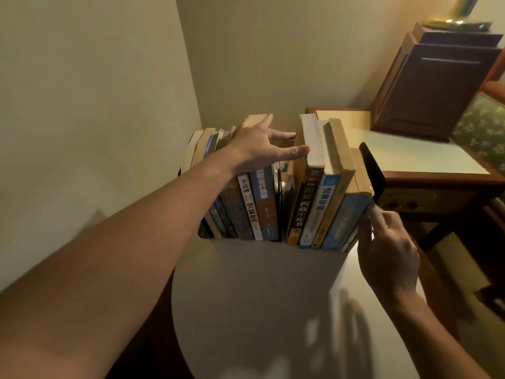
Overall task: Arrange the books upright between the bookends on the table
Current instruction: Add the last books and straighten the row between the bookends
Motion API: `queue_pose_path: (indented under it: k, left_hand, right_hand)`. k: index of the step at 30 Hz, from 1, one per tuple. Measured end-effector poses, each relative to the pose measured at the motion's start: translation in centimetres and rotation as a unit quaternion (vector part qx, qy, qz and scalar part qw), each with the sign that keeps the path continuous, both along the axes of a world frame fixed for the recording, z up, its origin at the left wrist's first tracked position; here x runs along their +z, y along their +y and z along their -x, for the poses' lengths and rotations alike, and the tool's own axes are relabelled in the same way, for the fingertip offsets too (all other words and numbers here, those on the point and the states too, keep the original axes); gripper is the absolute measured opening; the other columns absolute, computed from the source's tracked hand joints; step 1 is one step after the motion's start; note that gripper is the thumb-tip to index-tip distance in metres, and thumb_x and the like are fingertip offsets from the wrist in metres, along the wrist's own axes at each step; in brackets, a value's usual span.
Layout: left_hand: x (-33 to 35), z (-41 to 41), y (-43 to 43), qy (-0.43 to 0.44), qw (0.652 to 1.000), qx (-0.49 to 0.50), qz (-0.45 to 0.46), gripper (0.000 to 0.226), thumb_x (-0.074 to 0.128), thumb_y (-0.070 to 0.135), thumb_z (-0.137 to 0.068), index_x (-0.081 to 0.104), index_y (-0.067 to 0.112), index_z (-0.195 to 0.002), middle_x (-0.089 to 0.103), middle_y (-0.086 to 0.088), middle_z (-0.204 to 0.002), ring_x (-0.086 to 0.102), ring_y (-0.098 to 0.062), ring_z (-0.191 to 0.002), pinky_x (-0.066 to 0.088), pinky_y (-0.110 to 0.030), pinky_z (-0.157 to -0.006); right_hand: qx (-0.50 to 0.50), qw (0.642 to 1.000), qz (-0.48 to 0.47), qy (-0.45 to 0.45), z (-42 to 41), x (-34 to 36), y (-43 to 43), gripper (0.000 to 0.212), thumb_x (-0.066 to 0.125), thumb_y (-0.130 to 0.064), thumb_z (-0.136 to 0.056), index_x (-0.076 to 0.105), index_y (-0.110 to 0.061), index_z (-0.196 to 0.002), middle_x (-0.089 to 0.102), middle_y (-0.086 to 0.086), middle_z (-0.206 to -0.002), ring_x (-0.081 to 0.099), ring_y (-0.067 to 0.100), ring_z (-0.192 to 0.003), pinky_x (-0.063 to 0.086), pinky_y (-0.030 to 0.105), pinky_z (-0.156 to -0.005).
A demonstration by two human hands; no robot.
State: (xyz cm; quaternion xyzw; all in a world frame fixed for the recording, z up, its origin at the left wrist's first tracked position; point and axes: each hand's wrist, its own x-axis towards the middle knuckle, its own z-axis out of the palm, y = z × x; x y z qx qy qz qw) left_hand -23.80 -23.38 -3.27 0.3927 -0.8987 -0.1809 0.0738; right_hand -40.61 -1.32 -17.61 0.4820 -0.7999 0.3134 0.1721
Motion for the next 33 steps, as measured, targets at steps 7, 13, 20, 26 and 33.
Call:
queue_pose_path:
  k: [7, 13, 20, 26, 33]
  left_hand:
    - [-0.5, 0.1, 0.0, 0.024, 1.000, 0.018, 0.003, 0.086, 0.045, 0.092, -0.073, 0.043, 0.046, -0.146, 0.007, 0.006, -0.169, -0.003, -0.034, -0.155, 0.005, -0.071, -0.118]
    - [-0.9, -0.4, -0.4, 0.053, 0.998, 0.023, -0.009, 0.100, 0.045, 0.096, -0.065, 0.045, 0.040, -0.148, 0.011, 0.009, -0.168, 0.001, -0.028, -0.155, 0.009, -0.067, -0.120]
    - [-1.2, -0.6, -0.9, 0.060, 0.998, 0.022, -0.012, 0.098, 0.047, 0.096, -0.065, 0.050, 0.038, -0.144, 0.012, 0.008, -0.168, 0.002, -0.029, -0.155, 0.010, -0.067, -0.120]
    - [-1.4, -0.7, -1.3, 0.077, 0.997, 0.011, -0.023, 0.089, 0.051, 0.094, -0.064, 0.059, 0.039, -0.133, 0.015, 0.007, -0.168, 0.006, -0.030, -0.155, 0.012, -0.066, -0.120]
    - [-1.5, -1.0, -1.2, 0.096, 0.995, 0.015, -0.017, 0.073, 0.051, 0.097, -0.056, 0.059, 0.032, -0.089, 0.025, 0.004, -0.165, 0.016, -0.030, -0.153, 0.021, -0.064, -0.118]
  right_hand:
    - [0.037, 0.997, 0.046, -0.042, 0.2, 1.1, -0.2, 0.029, 0.045, -0.030, -0.104, 0.055, -0.006, -0.117, 0.069, 0.016, -0.100, 0.071, 0.035, -0.080, 0.057, 0.037, -0.058]
    - [-0.032, 0.997, 0.019, -0.065, 0.3, 1.2, -1.0, 0.029, 0.043, -0.039, -0.104, 0.054, -0.012, -0.100, 0.062, 0.010, -0.095, 0.060, 0.031, -0.073, 0.049, 0.035, -0.059]
    - [-0.035, 0.988, 0.112, -0.100, -1.8, 0.7, 1.9, 0.022, 0.049, -0.026, -0.099, 0.050, -0.005, -0.105, 0.065, 0.019, -0.087, 0.066, 0.033, -0.073, 0.052, 0.033, -0.057]
    - [0.010, 0.999, 0.035, -0.018, -0.7, 1.3, 1.6, 0.031, 0.058, -0.020, -0.099, 0.059, -0.007, -0.127, 0.070, 0.018, -0.116, 0.071, 0.035, -0.094, 0.061, 0.046, -0.068]
    - [0.013, 0.998, 0.036, 0.039, -0.9, 1.4, 3.4, 0.030, 0.061, -0.014, -0.098, 0.064, -0.001, -0.125, 0.072, 0.022, -0.108, 0.069, 0.039, -0.093, 0.059, 0.046, -0.066]
